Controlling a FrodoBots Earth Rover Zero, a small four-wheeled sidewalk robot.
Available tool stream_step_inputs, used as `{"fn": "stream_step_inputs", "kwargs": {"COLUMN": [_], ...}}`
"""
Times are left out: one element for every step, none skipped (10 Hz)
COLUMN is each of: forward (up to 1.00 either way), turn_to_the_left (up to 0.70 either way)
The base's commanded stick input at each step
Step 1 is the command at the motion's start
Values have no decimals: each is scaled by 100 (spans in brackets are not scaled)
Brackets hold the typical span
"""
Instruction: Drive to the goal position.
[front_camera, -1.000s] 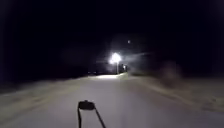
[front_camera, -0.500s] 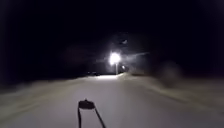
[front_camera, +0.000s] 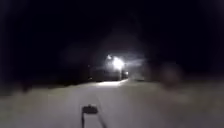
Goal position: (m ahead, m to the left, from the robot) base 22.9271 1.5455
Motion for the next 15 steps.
{"fn": "stream_step_inputs", "kwargs": {"forward": [100, 100, 100, 100, 100, 100, 100, 100, 100, 100, 100, 100, 100, 100, 100], "turn_to_the_left": [3, 3, 3, 3, 3, 3, 3, 3, 3, 2, 2, 2, 2, 3, 2]}}
